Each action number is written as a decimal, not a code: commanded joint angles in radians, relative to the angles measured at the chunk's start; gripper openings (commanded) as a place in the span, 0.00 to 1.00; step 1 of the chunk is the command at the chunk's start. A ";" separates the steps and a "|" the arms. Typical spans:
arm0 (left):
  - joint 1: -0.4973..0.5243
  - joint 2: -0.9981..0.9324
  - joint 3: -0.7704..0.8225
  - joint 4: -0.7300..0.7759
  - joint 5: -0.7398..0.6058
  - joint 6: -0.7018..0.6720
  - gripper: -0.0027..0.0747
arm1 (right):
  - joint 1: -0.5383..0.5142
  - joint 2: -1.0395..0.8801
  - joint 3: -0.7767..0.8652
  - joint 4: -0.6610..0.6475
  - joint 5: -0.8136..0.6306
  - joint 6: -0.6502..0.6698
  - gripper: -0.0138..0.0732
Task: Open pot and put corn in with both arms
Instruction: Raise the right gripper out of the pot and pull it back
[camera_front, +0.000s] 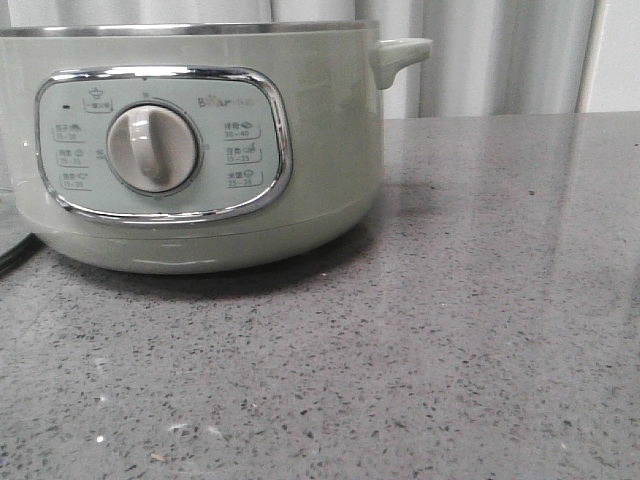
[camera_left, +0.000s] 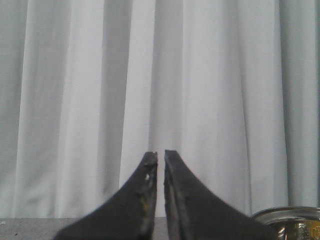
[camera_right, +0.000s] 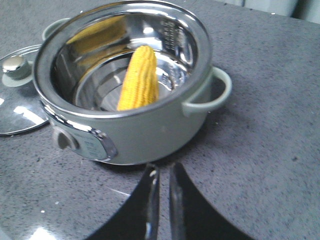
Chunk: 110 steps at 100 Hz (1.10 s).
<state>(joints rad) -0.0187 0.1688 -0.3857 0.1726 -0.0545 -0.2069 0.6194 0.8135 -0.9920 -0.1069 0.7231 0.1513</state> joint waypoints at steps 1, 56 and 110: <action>-0.006 -0.007 -0.002 -0.009 -0.059 -0.009 0.01 | 0.002 -0.098 0.080 -0.082 -0.131 0.056 0.10; -0.006 -0.035 0.124 -0.057 -0.057 -0.009 0.01 | 0.002 -0.689 0.534 -0.340 -0.131 0.104 0.10; -0.007 -0.035 0.173 -0.060 -0.057 -0.009 0.01 | 0.002 -0.831 0.614 -0.404 -0.114 0.104 0.10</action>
<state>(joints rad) -0.0187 0.1227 -0.1860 0.1214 -0.0375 -0.2069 0.6194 -0.0117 -0.3555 -0.4734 0.6803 0.2568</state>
